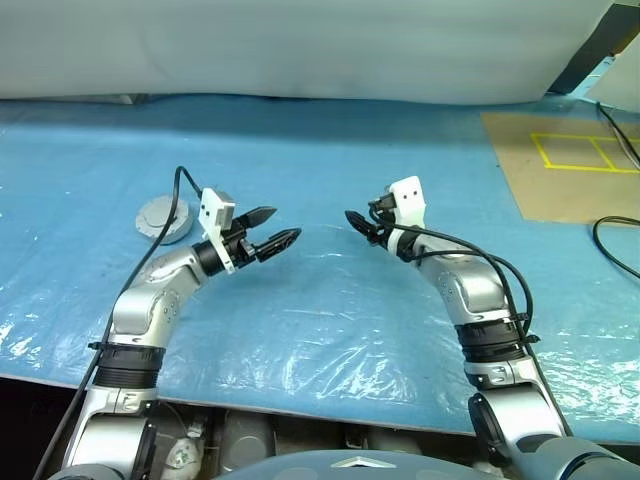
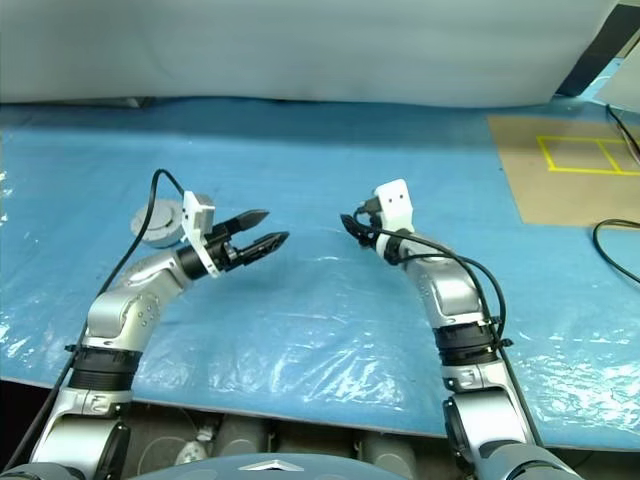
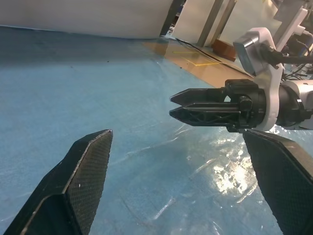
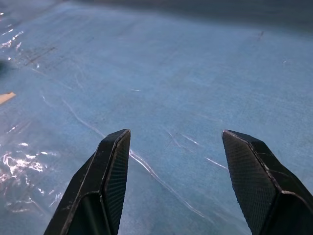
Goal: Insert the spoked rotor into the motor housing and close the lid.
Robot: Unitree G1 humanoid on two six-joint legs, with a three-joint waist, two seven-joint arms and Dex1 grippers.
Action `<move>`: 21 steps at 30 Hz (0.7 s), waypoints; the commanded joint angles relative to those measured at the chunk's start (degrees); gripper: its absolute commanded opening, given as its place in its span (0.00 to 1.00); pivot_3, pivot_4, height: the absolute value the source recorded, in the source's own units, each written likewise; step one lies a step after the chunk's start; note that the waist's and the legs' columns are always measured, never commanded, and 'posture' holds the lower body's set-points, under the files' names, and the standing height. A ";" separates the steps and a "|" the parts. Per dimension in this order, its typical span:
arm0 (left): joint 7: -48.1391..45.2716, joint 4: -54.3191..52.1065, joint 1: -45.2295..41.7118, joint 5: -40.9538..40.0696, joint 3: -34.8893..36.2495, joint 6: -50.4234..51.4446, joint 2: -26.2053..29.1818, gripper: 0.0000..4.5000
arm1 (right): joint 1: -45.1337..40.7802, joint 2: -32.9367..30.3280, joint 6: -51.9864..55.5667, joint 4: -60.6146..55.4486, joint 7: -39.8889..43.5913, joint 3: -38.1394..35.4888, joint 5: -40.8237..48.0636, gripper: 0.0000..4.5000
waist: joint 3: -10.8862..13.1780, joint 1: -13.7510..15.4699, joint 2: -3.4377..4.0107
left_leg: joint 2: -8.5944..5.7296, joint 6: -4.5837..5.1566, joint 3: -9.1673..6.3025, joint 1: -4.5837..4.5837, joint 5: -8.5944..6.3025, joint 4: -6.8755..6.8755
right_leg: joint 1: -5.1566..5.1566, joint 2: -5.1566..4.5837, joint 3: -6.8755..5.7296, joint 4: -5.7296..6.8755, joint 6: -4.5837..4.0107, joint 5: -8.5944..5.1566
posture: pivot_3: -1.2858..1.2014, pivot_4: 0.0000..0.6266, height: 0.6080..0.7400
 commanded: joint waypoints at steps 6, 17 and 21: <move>1.28 1.12 -2.44 0.54 1.97 -2.12 -1.54 1.00 | 0.09 0.13 -5.46 -2.12 -1.60 1.06 -4.44 0.69 | 0.00 0.00 0.00 | 0.00 0.00 0.00 0.00 0.00 0.02 | 0.00 0.00 0.00 0.01 0.00 0.00 | 0.52 0.24 1.00; 1.60 1.78 -3.96 0.39 3.33 -2.47 -1.83 1.00 | -0.60 2.17 -11.65 0.79 -8.11 -0.35 -8.73 0.69 | 0.00 -0.06 0.00 | 0.00 0.00 0.00 0.02 0.00 0.02 | 0.01 0.01 0.01 0.03 0.00 0.00 | 0.52 0.24 1.00; 1.35 0.66 -2.92 0.48 2.91 -2.12 -1.72 1.00 | -0.08 2.58 -10.94 0.86 -7.57 -1.15 -7.62 0.69 | 0.00 -0.07 0.00 | 0.00 0.00 0.00 0.02 0.00 0.02 | 0.02 0.01 0.01 0.03 0.00 0.00 | 0.52 0.24 1.00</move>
